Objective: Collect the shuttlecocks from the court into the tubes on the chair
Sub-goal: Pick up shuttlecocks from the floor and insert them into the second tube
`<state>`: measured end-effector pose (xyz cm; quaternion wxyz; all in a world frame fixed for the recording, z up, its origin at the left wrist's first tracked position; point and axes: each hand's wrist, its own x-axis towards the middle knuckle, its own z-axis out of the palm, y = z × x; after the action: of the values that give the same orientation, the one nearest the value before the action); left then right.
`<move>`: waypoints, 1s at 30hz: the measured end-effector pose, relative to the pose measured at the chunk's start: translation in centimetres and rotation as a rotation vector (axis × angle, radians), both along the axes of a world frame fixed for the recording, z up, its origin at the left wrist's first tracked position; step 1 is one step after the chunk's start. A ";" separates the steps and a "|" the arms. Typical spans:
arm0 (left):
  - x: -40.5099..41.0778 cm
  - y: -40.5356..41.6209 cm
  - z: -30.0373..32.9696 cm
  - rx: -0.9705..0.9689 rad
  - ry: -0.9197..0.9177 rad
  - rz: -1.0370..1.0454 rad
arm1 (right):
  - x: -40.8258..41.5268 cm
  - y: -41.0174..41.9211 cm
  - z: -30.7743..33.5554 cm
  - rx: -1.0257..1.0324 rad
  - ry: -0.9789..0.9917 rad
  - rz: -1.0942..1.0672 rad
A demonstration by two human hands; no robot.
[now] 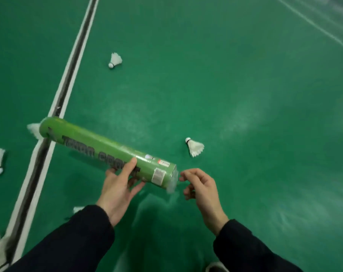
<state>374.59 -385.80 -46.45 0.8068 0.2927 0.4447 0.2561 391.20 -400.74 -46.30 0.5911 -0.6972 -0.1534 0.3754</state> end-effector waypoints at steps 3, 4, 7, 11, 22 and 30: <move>2.5 0.9 -0.8 -0.015 0.017 0.034 | 4.4 1.9 -2.7 -0.106 -0.122 -0.084; 3.4 1.2 -1.2 -0.017 0.015 0.057 | 5.8 2.7 -3.8 -0.159 -0.199 -0.080; 4.9 1.9 -2.0 -0.031 0.015 0.114 | 8.9 5.4 -6.0 -0.261 -0.303 0.038; 3.9 1.6 -2.4 -0.010 0.058 0.120 | 10.4 8.0 -9.0 -0.420 -0.369 0.161; -3.6 0.5 2.5 -0.035 0.035 0.404 | 0.8 2.4 0.0 0.231 -0.550 0.095; -10.8 -4.9 5.2 -0.029 0.043 0.531 | -8.0 2.8 1.9 0.488 -0.917 0.308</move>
<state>363.76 -390.70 -41.23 0.7060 0.1595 0.5266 0.4459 383.15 -397.92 -44.38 0.5464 -0.6015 -0.5788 0.0681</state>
